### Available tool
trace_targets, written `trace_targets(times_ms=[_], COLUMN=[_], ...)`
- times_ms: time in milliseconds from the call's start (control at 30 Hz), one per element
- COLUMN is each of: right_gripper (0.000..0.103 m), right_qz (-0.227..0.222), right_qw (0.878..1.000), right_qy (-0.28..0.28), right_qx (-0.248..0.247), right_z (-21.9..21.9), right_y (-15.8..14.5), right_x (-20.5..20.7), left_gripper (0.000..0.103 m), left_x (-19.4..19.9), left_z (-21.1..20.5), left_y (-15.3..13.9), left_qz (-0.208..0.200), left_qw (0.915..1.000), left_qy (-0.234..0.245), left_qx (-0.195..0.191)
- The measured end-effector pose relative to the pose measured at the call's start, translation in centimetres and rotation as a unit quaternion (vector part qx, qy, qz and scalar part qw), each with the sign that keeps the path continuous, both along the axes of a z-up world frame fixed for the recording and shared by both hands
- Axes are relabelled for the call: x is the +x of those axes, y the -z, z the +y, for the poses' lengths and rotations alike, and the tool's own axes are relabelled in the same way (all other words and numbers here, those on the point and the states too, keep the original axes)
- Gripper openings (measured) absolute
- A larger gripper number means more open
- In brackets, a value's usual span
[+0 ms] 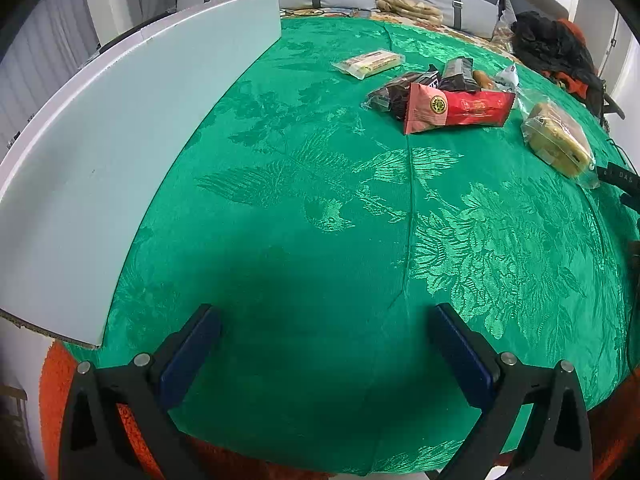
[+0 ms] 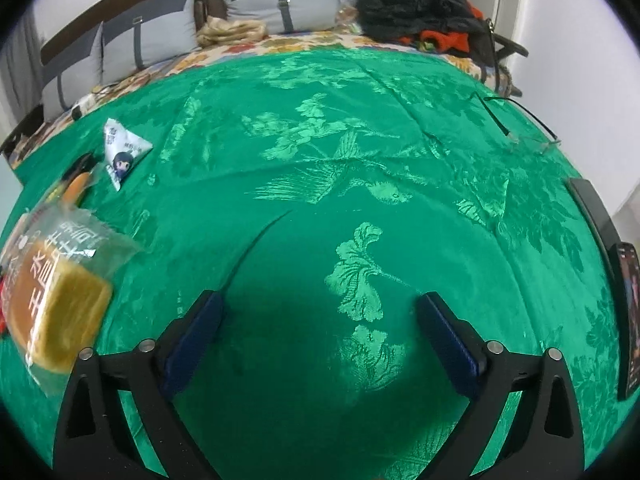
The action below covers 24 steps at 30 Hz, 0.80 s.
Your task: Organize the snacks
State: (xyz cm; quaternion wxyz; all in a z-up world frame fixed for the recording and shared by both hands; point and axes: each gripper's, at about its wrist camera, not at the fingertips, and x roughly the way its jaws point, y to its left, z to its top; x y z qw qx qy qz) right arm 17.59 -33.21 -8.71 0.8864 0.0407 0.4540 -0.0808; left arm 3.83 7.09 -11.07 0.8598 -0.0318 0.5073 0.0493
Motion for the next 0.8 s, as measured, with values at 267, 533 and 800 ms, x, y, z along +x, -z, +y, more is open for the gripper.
trace_targets(times_ms=[267,533,800], right_gripper=[0.1,0.1,0.1], right_qz=[-0.001,-0.001,-0.001], right_qw=[1.0,1.0,1.0], right_qy=[0.0,0.0,0.0], right_qx=[0.002,0.002,0.002], right_z=[0.0,-0.05,-0.05], right_y=[0.02,0.03,0.03], right_x=[-0.14,-0.13,-0.12], left_gripper=[0.103,0.103,0.103], left_x=[0.03,0.34,0.19], left_z=[-0.02,-0.02,0.04], left_y=[-0.03,0.0,0.04], left_qz=[0.001,0.002,0.0], left_qw=[1.0,0.9999,0.9999], left_qy=[-0.006,-0.015,-0.013], left_qx=[-0.001,-0.001,0.0])
